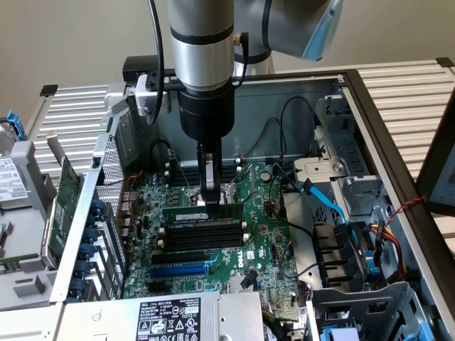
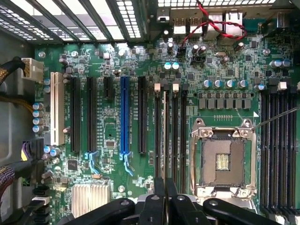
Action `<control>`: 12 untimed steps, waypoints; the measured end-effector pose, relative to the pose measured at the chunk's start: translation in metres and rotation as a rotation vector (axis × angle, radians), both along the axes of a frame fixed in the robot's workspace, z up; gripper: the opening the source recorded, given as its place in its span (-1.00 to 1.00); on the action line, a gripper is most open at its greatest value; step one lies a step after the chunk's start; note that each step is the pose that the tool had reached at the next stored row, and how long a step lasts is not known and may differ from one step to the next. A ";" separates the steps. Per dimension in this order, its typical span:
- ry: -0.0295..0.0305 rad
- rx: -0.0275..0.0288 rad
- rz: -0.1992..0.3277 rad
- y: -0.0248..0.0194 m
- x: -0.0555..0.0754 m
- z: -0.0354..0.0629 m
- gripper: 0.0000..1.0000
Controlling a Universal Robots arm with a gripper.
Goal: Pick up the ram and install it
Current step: 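Insert the ram into the slot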
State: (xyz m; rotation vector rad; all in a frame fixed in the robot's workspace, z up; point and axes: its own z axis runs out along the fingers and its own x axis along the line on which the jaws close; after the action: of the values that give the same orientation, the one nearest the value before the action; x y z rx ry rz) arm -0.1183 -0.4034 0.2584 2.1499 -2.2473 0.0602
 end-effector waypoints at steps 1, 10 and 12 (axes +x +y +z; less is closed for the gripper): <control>0.0002 0.0007 0.000 0.0000 0.000 -0.0006 -0.75; 0.0003 0.0047 0.000 -0.0016 0.000 -0.0023 -0.75; 0.0002 0.0048 0.000 -0.0017 0.000 -0.0033 -0.75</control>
State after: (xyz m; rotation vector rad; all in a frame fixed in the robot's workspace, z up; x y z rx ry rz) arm -0.1186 -0.4051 0.2550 2.1522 -2.2496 0.0547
